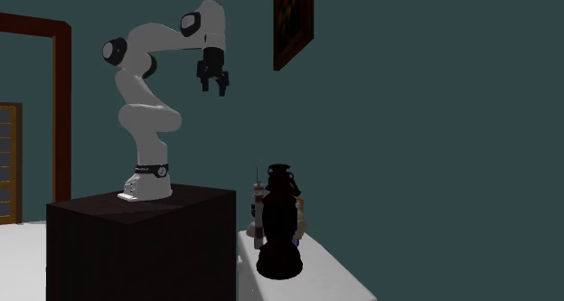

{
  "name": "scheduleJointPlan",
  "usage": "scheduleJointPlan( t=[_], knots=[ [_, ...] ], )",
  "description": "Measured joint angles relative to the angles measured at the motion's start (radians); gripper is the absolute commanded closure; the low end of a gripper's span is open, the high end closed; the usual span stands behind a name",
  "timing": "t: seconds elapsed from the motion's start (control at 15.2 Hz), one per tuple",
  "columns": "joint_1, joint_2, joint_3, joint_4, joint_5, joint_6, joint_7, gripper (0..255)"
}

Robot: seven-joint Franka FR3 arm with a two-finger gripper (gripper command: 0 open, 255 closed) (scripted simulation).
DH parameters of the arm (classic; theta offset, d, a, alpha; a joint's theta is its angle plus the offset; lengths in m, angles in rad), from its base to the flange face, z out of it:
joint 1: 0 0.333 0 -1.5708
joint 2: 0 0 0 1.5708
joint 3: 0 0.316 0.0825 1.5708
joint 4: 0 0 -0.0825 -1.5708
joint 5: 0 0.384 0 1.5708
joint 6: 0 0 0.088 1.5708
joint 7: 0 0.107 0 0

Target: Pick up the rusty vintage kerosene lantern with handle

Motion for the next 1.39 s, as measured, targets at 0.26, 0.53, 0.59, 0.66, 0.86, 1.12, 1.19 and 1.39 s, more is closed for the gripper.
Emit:
scheduleJointPlan(
  t=[0.26, 0.53, 0.59, 0.66, 0.86, 1.12, 1.19, 1.39],
  knots=[
    [-0.006, 0.075, -0.005, 0.005, 0.000, 0.067, -0.003, 0],
    [-0.015, 0.201, -0.011, 0.012, 0.002, 0.183, -0.004, 0],
    [-0.019, 0.237, -0.016, 0.021, 0.001, 0.209, -0.009, 0],
    [-0.021, 0.277, -0.018, 0.040, 0.002, 0.231, -0.010, 0],
    [-0.027, 0.374, -0.026, 0.068, 0.004, 0.297, -0.016, 0],
    [-0.035, 0.541, -0.037, 0.145, 0.009, 0.384, -0.024, 0],
    [-0.038, 0.585, -0.041, 0.169, 0.010, 0.403, -0.029, 0],
    [-0.041, 0.691, -0.046, 0.229, 0.018, 0.447, -0.032, 0]
  ],
)
